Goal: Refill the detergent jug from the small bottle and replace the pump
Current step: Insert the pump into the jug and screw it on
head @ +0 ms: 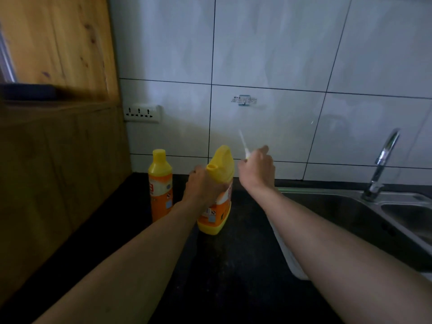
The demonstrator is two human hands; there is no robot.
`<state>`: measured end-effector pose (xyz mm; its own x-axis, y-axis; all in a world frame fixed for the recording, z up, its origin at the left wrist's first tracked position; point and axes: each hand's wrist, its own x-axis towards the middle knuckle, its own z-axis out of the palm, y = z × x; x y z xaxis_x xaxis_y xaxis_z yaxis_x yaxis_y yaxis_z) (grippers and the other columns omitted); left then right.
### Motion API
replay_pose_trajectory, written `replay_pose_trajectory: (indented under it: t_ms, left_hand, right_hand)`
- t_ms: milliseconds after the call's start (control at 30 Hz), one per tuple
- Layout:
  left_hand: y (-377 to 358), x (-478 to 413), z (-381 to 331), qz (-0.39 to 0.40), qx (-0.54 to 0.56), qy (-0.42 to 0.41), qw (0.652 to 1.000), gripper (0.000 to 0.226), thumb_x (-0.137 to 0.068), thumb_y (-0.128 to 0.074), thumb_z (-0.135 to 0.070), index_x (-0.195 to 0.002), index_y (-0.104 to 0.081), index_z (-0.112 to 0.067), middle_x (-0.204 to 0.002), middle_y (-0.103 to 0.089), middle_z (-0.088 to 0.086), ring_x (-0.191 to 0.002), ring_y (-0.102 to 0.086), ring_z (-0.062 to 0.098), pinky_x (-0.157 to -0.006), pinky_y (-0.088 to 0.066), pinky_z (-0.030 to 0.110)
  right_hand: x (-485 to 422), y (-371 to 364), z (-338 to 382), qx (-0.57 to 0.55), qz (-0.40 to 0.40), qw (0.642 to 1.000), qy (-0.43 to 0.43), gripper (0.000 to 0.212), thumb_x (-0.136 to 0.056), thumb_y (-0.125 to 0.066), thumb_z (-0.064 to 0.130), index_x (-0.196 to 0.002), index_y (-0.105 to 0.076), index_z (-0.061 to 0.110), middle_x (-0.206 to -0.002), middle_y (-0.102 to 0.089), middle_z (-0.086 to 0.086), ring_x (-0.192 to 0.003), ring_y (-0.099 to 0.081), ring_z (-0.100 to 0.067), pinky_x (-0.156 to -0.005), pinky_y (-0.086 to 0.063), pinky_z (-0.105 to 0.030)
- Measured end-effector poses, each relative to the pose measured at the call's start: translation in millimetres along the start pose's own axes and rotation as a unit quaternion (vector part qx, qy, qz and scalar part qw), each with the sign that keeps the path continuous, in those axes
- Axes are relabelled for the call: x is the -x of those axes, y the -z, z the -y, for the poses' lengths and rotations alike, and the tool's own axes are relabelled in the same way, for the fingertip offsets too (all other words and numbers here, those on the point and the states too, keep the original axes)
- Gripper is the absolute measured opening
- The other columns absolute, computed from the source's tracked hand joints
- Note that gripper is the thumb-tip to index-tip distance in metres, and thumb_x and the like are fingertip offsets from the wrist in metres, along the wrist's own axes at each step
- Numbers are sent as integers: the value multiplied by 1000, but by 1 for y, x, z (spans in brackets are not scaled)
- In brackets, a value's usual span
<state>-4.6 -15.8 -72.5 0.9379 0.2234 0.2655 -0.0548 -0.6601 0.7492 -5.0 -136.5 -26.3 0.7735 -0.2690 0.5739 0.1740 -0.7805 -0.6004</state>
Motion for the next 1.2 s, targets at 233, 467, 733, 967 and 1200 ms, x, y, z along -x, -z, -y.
replay_pose_trajectory:
  t_ms: [233,467,733,967,1200]
  left_hand:
    - [9,4,-4,-15,-2,-4,1000,65,-76,-75,-37,-125,-42,-9,-121,-55,12,-103,-59,25,-75,-50,34]
    - [13,6,-2,12,-20,-6,1000,56,-78,-73,-38,-120,-49,-9,-114,-60,9,-98,-60,22,-73,-49,31]
    - [12,7,-2,41,-7,-1,999,60,-78,-73,-36,-125,-49,-7,-118,-63,11,-105,-63,25,-80,-52,35]
    - [13,8,-6,56,2,2,998,60,-81,-70,-34,-129,-45,-7,-121,-61,13,-109,-61,27,-87,-53,38]
    - [14,12,-11,44,-9,7,999,56,-83,-69,-32,-126,-47,-5,-119,-61,13,-107,-62,27,-85,-53,37]
  right_hand:
    - [-15,33,34,-95,-37,995,19,29,-84,-66,20,-103,-51,2,-100,-65,-18,-90,-62,-34,-57,-35,-24]
    - [-29,56,54,-133,-79,987,48,24,-76,-69,25,-93,-67,7,-93,-70,-9,-91,-61,-31,-70,-39,-30]
    - [-45,78,75,-151,-69,985,42,25,-72,-67,26,-95,-66,15,-83,-62,-3,-86,-57,-29,-64,-37,-27]
    - [-52,95,89,-123,-47,989,66,29,-68,-65,24,-94,-54,17,-85,-56,0,-76,-49,-27,-48,-25,-26]
    - [-55,109,94,-146,-60,985,65,34,-67,-67,24,-95,-48,20,-85,-54,7,-75,-50,-25,-56,-29,-26]
